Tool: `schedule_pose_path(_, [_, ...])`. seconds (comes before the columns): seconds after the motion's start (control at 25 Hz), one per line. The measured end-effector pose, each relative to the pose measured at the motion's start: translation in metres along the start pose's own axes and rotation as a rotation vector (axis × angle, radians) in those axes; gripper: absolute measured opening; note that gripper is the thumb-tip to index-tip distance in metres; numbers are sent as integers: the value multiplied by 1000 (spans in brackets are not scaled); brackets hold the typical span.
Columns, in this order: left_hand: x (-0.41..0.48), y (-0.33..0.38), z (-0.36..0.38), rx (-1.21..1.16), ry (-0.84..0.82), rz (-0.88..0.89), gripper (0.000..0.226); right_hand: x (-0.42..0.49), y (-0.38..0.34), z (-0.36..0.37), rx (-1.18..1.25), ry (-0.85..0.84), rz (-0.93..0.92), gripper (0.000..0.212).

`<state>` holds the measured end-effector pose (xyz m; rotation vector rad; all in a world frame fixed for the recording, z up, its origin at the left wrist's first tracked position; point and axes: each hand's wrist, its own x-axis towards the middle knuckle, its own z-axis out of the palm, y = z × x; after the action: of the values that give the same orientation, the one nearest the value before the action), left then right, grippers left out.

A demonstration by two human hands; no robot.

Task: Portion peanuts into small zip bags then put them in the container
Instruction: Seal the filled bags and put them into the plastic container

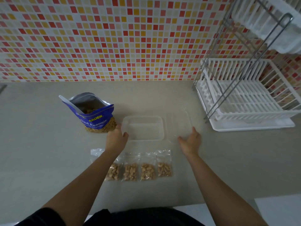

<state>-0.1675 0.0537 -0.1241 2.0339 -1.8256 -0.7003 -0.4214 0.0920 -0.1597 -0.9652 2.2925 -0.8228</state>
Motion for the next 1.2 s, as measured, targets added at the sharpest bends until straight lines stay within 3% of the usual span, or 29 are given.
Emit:
schedule_pose_path(0.16, [-30,-4,-4,-32,86,158,36,-42,-1,0,-77,-106,-245,48])
schedule_pose_path(0.28, [-65,-18,3,111,-86,344,27,-86,12,0,-182,-267,-402,20])
schedule_pose_path(0.4, [-90,-30,19,453,-298,405,28,-105,24,2,-304,-406,-341,23])
schedule_pose_path(0.48, [-98,-32,31,500,-280,415,29,-105,28,7,-301,-428,-296,30])
schedule_pose_path(0.72, [-102,-11,44,407,-93,411,25,-96,23,20,-135,-363,-287,31])
schedule_pose_path(0.96, [-110,-12,57,163,-166,126,30,-107,22,33,-22,-298,-188,16])
schedule_pose_path(1.04, [-108,-11,56,72,-144,106,31,-108,17,36,49,-281,-159,6])
schedule_pose_path(1.2, [-111,-10,44,-171,-82,91,22,-120,19,27,101,-296,-226,5])
